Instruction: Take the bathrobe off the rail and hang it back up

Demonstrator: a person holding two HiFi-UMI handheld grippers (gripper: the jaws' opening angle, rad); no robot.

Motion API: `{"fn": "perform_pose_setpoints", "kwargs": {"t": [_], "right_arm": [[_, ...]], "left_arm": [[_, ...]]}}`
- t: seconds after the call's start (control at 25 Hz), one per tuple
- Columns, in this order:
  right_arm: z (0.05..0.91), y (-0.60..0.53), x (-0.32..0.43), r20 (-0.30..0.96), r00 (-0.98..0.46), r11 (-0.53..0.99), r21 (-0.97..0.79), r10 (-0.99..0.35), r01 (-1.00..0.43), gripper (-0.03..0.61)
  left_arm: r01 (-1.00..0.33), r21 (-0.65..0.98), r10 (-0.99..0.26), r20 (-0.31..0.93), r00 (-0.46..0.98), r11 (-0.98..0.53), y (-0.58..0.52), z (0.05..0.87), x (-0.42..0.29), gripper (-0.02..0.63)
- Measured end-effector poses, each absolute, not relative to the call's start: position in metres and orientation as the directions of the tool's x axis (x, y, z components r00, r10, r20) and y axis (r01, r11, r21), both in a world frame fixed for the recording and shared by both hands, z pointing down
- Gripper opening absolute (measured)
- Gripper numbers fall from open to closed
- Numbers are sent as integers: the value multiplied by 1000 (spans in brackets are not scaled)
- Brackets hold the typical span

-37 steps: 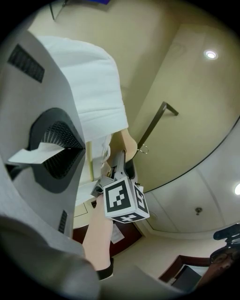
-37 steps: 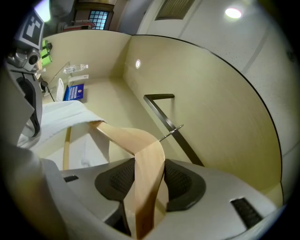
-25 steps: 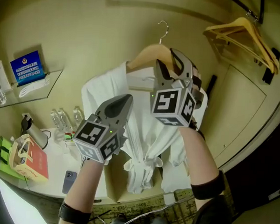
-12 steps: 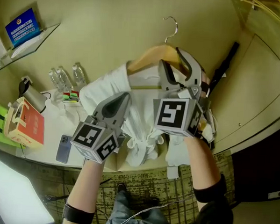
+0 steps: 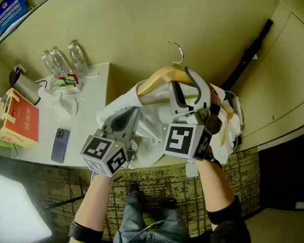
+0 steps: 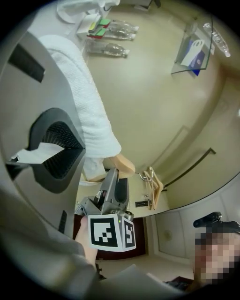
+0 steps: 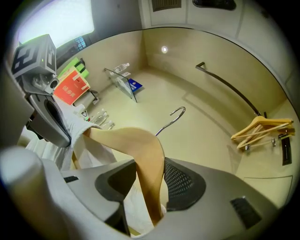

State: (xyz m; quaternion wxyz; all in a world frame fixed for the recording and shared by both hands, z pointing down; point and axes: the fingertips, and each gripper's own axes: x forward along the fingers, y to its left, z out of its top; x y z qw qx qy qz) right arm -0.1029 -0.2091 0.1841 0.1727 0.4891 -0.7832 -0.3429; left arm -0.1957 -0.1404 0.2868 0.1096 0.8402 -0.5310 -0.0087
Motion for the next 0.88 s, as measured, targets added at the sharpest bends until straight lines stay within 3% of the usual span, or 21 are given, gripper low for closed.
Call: {"fn": "perform_pose_setpoints", "kwargs": {"t": [0.32, 0.88], "right_arm": [[303, -199, -83, 29, -464, 345, 709, -885, -614, 200], [546, -222, -54, 389, -427, 577, 520, -816, -630, 201]], "left_arm": [[-886, 231, -867, 216, 449, -402, -127, 411, -170, 2], [-886, 311, -776, 438, 455, -344, -128, 618, -148, 2]]}}
